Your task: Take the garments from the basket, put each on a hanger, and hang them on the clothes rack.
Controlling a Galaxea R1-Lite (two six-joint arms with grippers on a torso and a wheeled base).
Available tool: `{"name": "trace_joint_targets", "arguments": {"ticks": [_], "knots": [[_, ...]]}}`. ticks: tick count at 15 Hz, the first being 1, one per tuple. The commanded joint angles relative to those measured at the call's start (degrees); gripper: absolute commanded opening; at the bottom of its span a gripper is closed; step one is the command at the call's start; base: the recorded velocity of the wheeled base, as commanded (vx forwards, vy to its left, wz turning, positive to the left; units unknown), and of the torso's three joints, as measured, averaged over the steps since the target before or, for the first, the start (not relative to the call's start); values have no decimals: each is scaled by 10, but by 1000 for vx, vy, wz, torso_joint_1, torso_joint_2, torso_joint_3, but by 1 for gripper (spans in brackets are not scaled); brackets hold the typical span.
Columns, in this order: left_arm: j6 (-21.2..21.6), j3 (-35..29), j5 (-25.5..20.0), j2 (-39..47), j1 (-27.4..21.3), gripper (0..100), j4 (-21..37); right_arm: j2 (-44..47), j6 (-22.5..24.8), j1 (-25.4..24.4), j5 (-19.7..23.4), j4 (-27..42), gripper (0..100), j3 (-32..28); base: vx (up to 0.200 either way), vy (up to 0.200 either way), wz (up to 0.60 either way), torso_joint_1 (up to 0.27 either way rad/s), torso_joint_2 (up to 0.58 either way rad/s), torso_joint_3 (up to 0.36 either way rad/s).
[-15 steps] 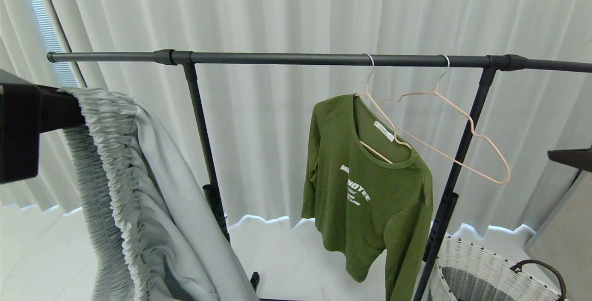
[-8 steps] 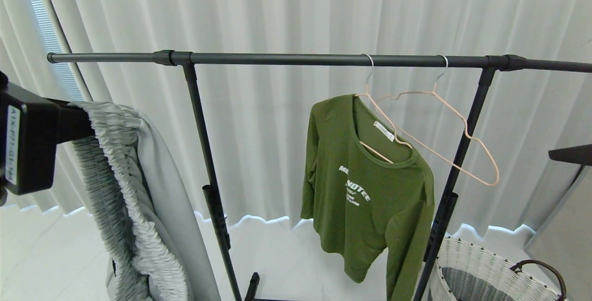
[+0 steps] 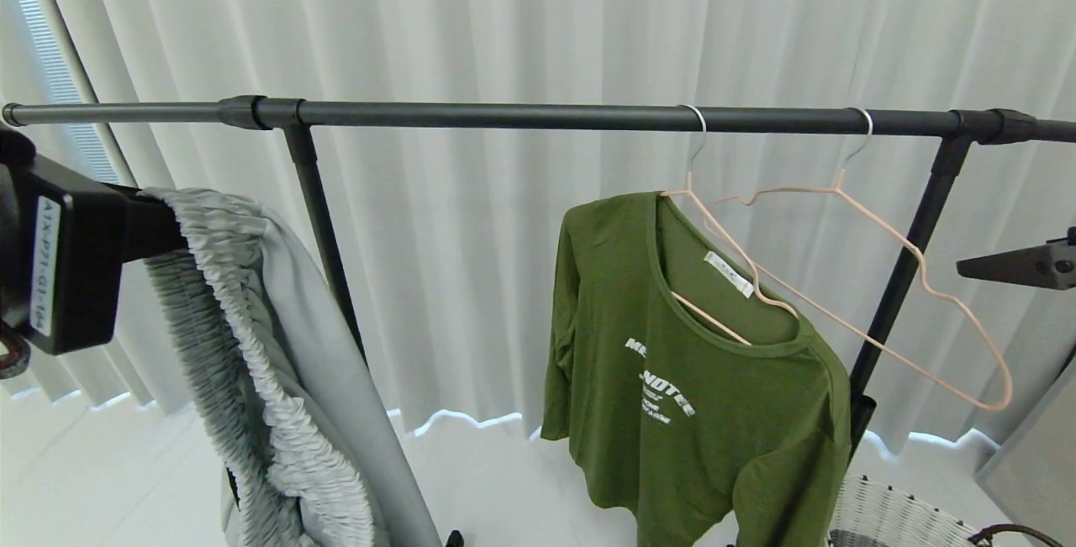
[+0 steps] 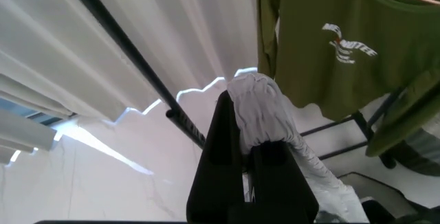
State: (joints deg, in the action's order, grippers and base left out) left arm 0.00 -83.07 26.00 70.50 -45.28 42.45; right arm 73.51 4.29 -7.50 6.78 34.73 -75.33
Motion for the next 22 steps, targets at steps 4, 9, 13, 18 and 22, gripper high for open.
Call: {"name": "trace_joint_targets", "arguments": {"ticks": [4,9,13,18,22], "knots": [[1,18,0,0,0,0,0,54,-1,-18,0,-96,100,64,0,0,0,0,0,0],[0,18,0,-1,0,0,0,125,-2,-30,-1,-152,100,66,0,0,0,0,0,0],[0,19,0,-1,0,0,0,147,-3,-30,-2,-163,100,67,0,0,0,0,0,0],[0,20,0,-1,0,0,0,151,-6,-30,-1,-164,0,67,0,0,0,0,0,0],[0,20,0,-2,0,0,0,146,-7,-29,-2,-164,0,66,0,0,0,0,0,0]]}}
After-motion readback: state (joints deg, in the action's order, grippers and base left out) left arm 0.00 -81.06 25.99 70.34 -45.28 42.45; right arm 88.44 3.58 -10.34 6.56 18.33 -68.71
